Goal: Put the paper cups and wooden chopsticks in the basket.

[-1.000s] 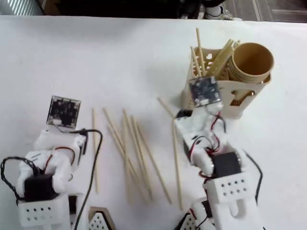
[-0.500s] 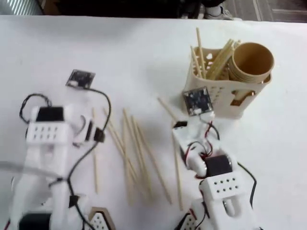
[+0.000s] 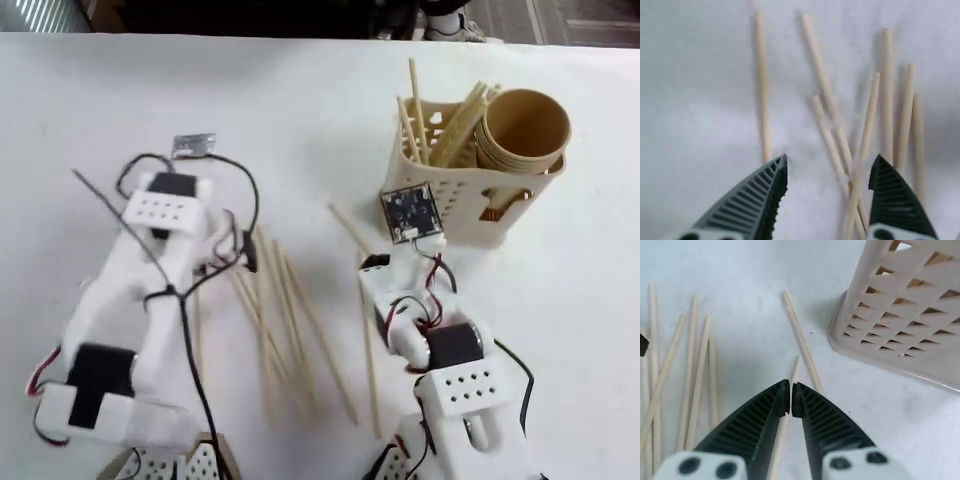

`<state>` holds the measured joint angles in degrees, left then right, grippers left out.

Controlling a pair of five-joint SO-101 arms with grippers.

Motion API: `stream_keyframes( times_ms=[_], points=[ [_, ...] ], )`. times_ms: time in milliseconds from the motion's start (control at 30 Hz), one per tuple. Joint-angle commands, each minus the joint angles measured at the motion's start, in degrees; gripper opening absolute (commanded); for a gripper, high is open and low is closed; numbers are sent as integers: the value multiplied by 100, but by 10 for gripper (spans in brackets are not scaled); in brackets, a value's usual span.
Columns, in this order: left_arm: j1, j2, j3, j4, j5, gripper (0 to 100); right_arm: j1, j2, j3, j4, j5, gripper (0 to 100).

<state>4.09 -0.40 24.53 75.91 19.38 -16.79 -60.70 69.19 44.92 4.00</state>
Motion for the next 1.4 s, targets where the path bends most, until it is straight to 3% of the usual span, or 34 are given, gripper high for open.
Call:
stream_keyframes(
  times_ms=[0, 333, 733, 933, 1033, 1367],
  points=[
    [207, 171, -264, -53, 334, 268, -4, -119, -44, -84, -9, 21],
    [136, 1147, -448, -211, 343, 268, 75, -127, -44, -84, -9, 21],
    [171, 2712, -1556, 88, 325, 265, 268, -127, -44, -101, -9, 21],
    [180, 3204, -2286, 580, 246, 90, 268, -127, -44, -101, -9, 21],
    [180, 3415, -2629, 782, -299, 22, 268, -127, -44, -101, -9, 21],
    [180, 3398, -3226, 1196, -615, 24, 277, -127, -44, -101, -9, 21]
  ],
)
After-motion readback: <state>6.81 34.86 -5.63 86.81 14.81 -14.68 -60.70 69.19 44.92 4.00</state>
